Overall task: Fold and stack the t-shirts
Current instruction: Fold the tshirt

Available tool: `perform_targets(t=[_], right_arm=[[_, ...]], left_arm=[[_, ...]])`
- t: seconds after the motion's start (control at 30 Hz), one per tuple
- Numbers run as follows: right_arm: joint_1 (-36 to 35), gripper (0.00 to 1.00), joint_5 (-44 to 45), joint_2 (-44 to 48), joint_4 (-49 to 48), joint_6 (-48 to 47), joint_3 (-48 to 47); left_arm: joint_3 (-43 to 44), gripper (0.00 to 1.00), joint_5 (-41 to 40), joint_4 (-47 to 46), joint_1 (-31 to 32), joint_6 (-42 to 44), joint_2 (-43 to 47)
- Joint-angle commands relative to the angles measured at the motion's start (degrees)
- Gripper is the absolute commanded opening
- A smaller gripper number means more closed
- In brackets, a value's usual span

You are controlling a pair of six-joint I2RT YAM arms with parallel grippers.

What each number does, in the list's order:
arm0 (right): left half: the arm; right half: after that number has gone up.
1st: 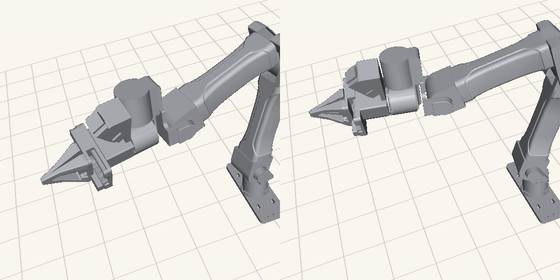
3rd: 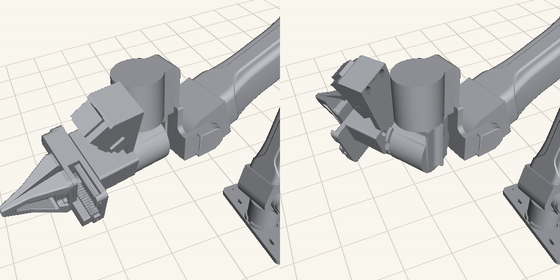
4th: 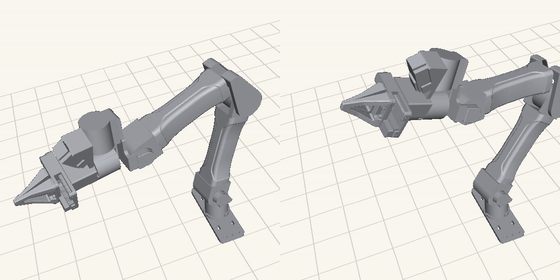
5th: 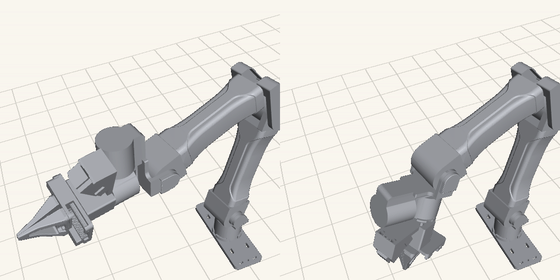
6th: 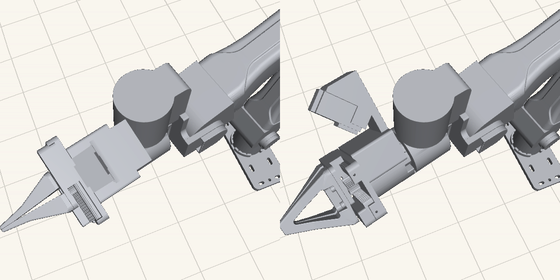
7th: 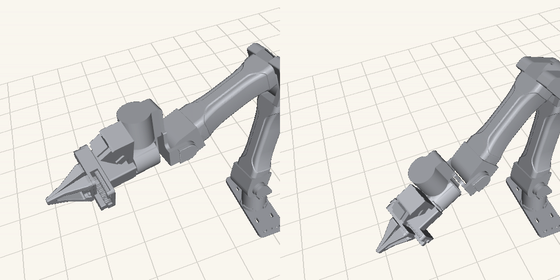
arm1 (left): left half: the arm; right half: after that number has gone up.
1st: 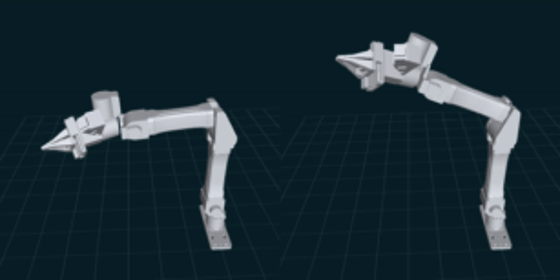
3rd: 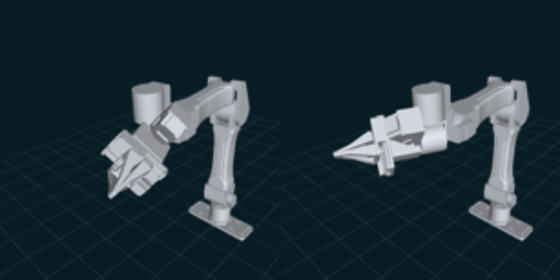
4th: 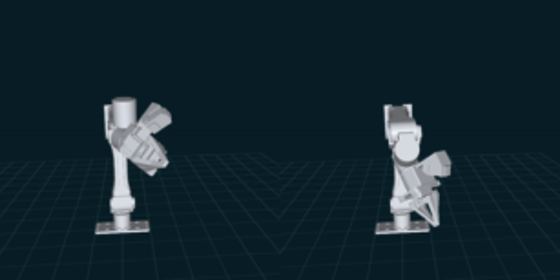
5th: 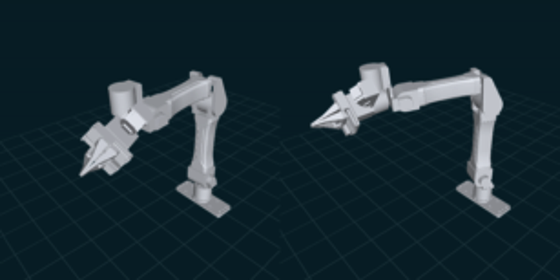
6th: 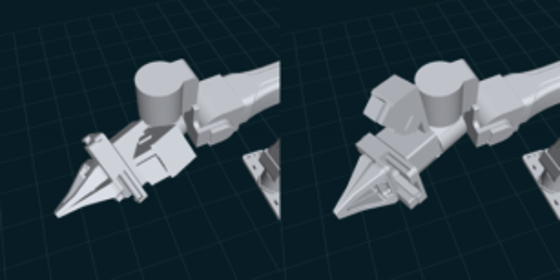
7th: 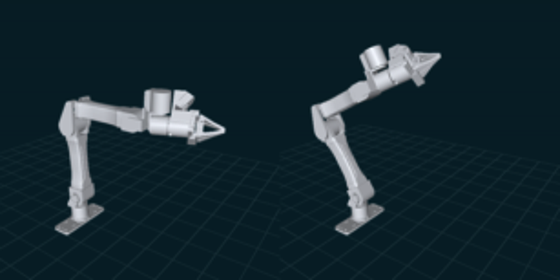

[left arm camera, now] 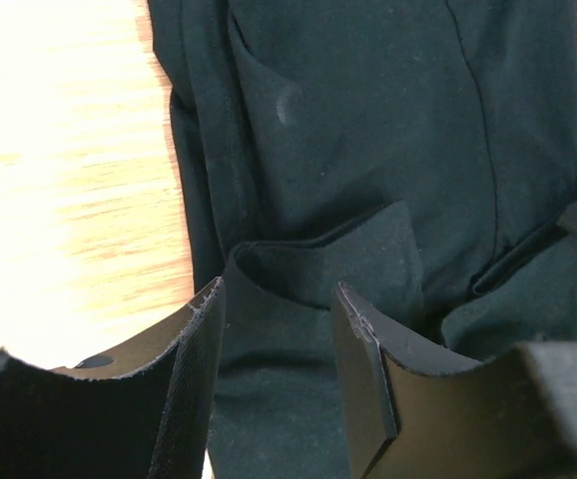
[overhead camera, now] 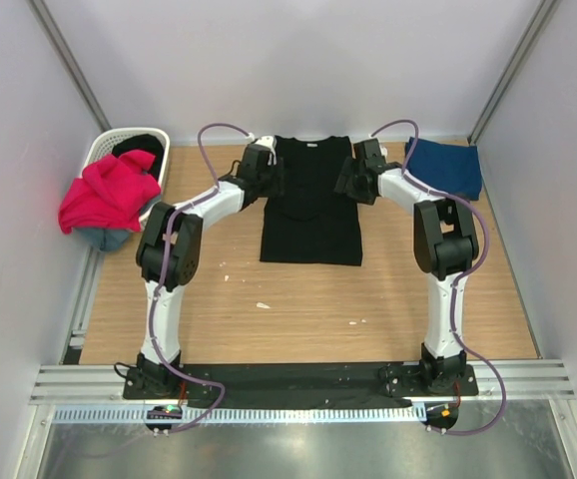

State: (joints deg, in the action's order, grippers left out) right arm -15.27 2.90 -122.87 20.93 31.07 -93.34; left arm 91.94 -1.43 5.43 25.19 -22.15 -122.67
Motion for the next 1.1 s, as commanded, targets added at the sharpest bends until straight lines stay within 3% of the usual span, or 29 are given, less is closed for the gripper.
perform_targets(t=[0.0, 0.1, 0.2, 0.23, 0.33, 0.43, 0.57, 0.67, 0.73, 1.07], right_arm=[[0.0, 0.69, 0.3, -0.1, 0.2, -2.8, -1.1], [-0.1, 0.62, 0.4, -0.3, 0.5, -3.0, -0.9], [-0.1, 0.44, 0.7, -0.4, 0.4, -2.9, -0.8], [-0.1, 0.33, 0.7, -0.3, 0.4, -2.9, -0.8], [-0.1, 0.18, 1.6, -0.2, 0.8, -2.8, -0.9], [-0.1, 0.1, 3.6, -0.3, 2.3, -2.9, -1.7], [-0.1, 0.04, 5.0, -0.3, 3.2, -3.1, -1.8], [0.0, 0.03, 6.0, -0.4, 3.6, -3.1, -1.8], [0.1, 0.03, 6.4, -0.5, 3.9, -3.2, -1.9], [0.7, 0.03, 7.0, -0.7, 5.3, -3.8, -2.8]], left_arm=[[2.6, 0.48, 1.1, -0.2, -0.4, 1.3, -1.8], [3.7, 0.48, 1.1, 0.4, -0.4, 1.5, -2.8], [4.1, 0.46, 0.6, 1.0, -0.4, 1.7, -3.2], [3.9, 0.45, 0.6, 1.1, -0.5, 1.7, -3.5], [4.1, 0.41, 0.0, 1.2, -0.6, 1.3, -4.1], [4.6, 0.36, -0.4, 1.5, -0.6, 0.7, -4.8], [5.0, 0.28, -1.5, 1.6, -0.6, 0.0, -5.9], [5.1, 0.15, -2.9, 1.8, -0.7, -0.4, -6.0], [4.9, 0.01, -4.1, 2.0, -0.8, -1.0, -5.8], [4.3, 0.0, -8.8, 1.5, -2.1, -3.4, -3.8]])
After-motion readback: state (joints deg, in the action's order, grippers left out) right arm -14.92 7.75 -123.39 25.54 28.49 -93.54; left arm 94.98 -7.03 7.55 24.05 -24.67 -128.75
